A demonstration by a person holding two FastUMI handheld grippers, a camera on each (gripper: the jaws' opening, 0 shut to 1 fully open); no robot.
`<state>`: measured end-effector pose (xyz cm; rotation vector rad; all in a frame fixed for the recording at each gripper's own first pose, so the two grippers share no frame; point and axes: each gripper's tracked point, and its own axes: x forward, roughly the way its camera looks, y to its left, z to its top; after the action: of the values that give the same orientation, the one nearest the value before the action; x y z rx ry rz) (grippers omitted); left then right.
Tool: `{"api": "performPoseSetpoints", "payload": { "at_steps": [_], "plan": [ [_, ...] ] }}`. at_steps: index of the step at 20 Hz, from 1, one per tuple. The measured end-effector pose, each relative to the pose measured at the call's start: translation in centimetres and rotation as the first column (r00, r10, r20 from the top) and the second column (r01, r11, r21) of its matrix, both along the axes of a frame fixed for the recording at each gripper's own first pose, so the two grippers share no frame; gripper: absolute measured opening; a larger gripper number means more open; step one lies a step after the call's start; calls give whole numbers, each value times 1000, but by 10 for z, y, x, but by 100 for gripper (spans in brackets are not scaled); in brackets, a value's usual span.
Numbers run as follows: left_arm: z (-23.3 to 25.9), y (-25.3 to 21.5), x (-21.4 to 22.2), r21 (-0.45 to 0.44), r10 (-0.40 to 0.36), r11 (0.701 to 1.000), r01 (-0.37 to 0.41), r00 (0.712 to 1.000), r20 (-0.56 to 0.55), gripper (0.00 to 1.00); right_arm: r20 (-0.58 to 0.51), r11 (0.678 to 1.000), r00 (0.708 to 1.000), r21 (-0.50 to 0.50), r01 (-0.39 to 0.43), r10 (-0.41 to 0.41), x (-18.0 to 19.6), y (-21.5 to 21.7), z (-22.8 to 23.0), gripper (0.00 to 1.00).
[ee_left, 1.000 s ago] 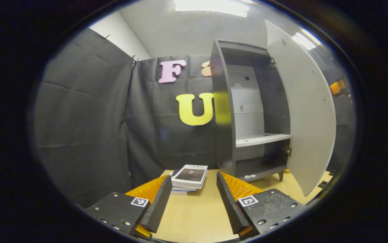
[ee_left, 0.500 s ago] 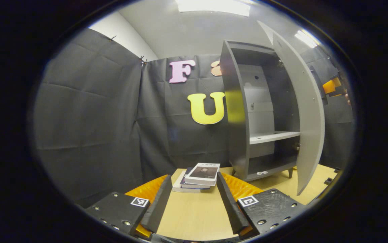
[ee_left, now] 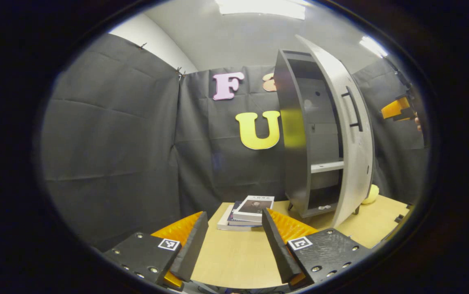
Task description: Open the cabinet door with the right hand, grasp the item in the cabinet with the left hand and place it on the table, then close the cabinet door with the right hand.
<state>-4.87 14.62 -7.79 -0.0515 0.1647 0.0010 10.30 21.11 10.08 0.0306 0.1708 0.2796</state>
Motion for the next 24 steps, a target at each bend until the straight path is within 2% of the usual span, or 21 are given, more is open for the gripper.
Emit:
{"api": "performPoseSetpoints", "payload": {
  "at_steps": [2, 6, 7, 8, 10, 12, 14, 15, 16, 17, 24],
  "plan": [
    [-1, -3, 3, 1, -5, 1000, 5, 1000, -3, 80, -4, 1000, 1000, -7, 7, -7, -1, -3, -1, 96],
    [12, -23, 9, 4, -5, 1000, 5, 1000, 22, 80, 13, 1000, 1000, -7, 18, -18, 2, -12, 1, 96],
    [17, -32, 11, 6, -5, 1000, 5, 1000, 27, 80, 14, 1000, 1000, -3, 21, -21, 4, -16, 1, 92],
    [20, -43, 12, 7, -7, 1000, 7, 1000, 30, 80, 9, 1000, 1000, 3, 22, -22, 3, -18, 0, 96],
    [34, -66, 14, 9, -19, 1000, 19, 999, 47, 80, 12, 999, 999, 14, 30, -30, 2, -24, 1, 92],
    [43, -89, 15, 26, -21, 999, 20, 998, 52, 81, 10, 999, 999, 31, 36, -36, 3, -28, 0, 96],
    [53, -113, 13, 33, -25, 999, 23, 998, 59, 80, 7, 998, 999, 40, 39, -39, 1, -34, -1, 96],
    [58, -125, 13, 33, -27, 999, 25, 998, 58, 80, 5, 998, 999, 42, 44, -44, 2, -38, -1, 92],
    [60, -138, 11, 33, -29, 999, 27, 998, 57, 80, 3, 998, 999, 45, 44, -44, 2, -41, -2, 92],
    [65, -150, 10, 34, -33, 999, 31, 998, 60, 80, 2, 998, 999, 48, 45, -45, 3, -43, -2, 96],
    [91, -212, 7, 72, -51, 996, 46, 996, 79, 80, 16, 995, 997, 67, 69, -71, 6, -62, -3, 96]
  ]
}}
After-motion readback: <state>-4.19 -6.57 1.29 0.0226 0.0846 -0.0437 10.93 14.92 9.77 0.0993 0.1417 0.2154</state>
